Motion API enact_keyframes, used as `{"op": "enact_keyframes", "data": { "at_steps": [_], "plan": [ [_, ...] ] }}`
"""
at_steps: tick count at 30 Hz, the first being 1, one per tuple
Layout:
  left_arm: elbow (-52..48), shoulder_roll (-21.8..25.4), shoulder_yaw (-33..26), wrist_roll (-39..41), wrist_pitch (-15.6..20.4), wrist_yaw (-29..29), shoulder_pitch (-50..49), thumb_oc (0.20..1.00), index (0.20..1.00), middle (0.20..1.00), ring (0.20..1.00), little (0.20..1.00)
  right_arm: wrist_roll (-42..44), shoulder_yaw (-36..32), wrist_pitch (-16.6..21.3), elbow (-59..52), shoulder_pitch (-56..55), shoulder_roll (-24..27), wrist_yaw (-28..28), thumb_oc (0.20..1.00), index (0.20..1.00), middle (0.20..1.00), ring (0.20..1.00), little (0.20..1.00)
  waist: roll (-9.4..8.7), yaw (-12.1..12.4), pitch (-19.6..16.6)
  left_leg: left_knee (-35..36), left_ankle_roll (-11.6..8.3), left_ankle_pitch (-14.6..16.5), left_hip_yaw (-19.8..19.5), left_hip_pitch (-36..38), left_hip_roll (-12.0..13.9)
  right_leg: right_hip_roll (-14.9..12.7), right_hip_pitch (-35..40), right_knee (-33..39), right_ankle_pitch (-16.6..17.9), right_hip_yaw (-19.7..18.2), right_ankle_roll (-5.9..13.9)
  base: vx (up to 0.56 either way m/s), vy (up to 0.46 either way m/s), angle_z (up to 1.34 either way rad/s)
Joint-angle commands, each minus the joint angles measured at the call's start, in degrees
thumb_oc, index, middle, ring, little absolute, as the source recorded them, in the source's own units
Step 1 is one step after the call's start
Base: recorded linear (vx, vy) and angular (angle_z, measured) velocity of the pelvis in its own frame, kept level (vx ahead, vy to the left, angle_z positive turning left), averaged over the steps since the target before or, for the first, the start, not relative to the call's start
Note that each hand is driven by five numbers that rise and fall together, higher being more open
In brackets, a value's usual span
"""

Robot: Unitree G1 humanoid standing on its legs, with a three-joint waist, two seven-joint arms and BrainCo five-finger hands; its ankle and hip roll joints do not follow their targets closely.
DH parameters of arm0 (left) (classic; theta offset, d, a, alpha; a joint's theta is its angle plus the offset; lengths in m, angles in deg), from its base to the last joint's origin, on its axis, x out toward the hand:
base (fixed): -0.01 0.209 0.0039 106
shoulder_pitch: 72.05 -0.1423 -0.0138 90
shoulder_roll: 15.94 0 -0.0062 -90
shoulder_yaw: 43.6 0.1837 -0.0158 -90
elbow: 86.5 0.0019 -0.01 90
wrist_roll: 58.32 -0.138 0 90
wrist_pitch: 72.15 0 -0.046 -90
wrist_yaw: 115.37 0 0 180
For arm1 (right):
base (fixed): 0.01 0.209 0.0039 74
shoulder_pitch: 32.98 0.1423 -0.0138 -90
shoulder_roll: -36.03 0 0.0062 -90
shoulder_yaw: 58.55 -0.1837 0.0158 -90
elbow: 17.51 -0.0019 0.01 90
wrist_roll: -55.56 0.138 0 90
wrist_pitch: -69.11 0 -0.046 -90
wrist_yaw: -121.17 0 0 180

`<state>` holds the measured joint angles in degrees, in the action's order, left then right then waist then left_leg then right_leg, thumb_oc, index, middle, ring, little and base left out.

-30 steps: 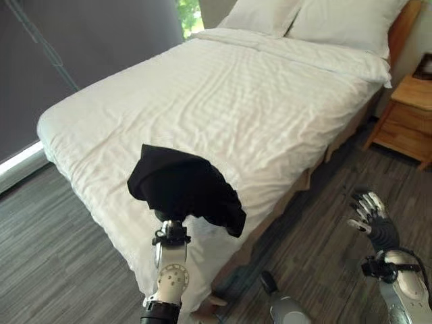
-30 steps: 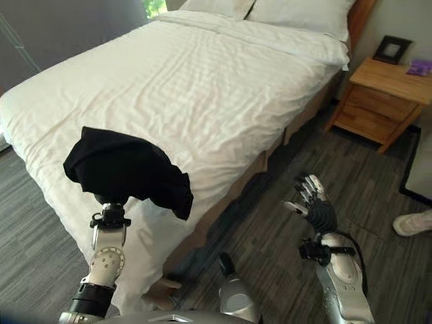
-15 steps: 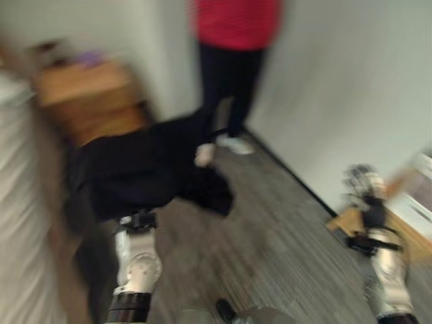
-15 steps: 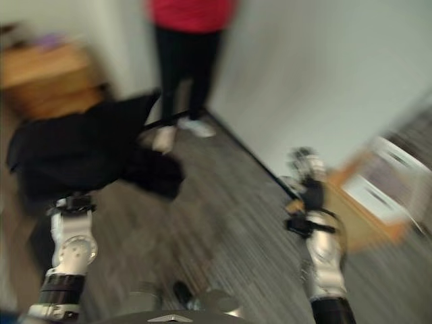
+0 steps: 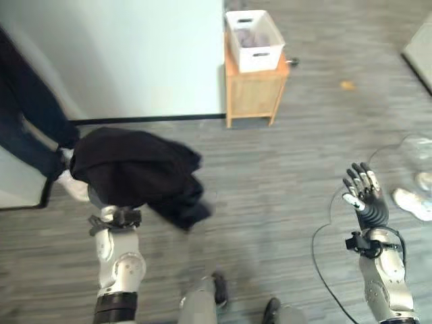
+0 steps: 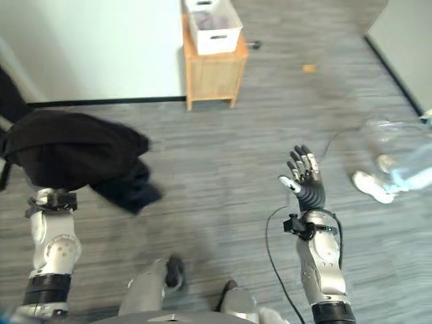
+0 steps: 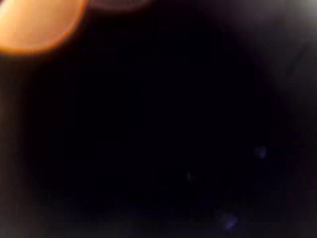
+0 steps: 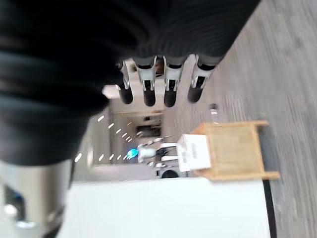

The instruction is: Pick up bed clothes into laundry basket.

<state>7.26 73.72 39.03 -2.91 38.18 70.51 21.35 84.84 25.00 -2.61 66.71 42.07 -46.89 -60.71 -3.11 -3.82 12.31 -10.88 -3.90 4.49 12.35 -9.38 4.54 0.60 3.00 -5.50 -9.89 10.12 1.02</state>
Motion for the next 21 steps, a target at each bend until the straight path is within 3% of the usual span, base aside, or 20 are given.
{"op": "enact_keyframes", "data": {
  "at_steps": [1, 3, 10, 21],
  "plan": [
    [-5.53, 3.87, 3.99, -0.26, -0.17, 4.0, -0.24, 0.2, 0.2, 0.2, 0.2, 0.2, 0.25, -1.06, 2.15, 5.06, 6.63, 2.15, 0.23, 1.0, 1.0, 1.0, 1.0, 1.0, -2.31, 1.85, -0.72, -3.57, 0.79, -1.73, 5.88, 2.53, 5.28, -6.14, -2.55, 4.19, 6.58, -2.02, 4.01, -0.18, -0.094, 1.09],
    [-5.62, 3.05, 6.22, -0.08, -0.81, 4.18, 0.11, 0.2, 0.2, 0.2, 0.2, 0.2, 0.28, -1.16, 2.1, 5.61, 7.36, 2.84, 0.83, 1.0, 1.0, 1.0, 1.0, 1.0, -2.05, 2.51, 0.04, -2.93, 0.41, -1.39, -1.26, 0.87, 2.31, -6.18, -2.31, 4.46, 7.01, -2.88, 3.9, -0.14, -0.034, 0.49],
    [-5.8, 3.35, 8.53, -0.52, -2.15, 4.85, 0.67, 0.2, 0.2, 0.2, 0.2, 0.2, 0.46, -0.47, 1.36, 6.84, 6.77, 1.83, -0.34, 1.0, 1.0, 1.0, 1.0, 1.0, 0.03, 0.54, -2.71, 6.57, 1.47, -3.99, 1.5, 6.35, 1.48, -5.19, -2.99, 3.62, 7.66, -3.54, 4.07, 0.01, 0.059, 0.06],
    [-5.11, 2.43, 6.93, -1.06, -2.7, 5.06, -3.07, 0.2, 0.2, 0.2, 0.2, 0.2, -0.51, 0.34, 0.71, 6.97, 6.66, 1.46, -1.48, 1.0, 1.0, 1.0, 1.0, 1.0, 1.19, 1.08, -5.89, 11.75, 1.61, -4.71, 1.69, 11.17, 0.34, -4.99, -0.36, 5.08, 7.46, -3.16, 4.29, 0.05, 0.019, 0.0]
  ]
}}
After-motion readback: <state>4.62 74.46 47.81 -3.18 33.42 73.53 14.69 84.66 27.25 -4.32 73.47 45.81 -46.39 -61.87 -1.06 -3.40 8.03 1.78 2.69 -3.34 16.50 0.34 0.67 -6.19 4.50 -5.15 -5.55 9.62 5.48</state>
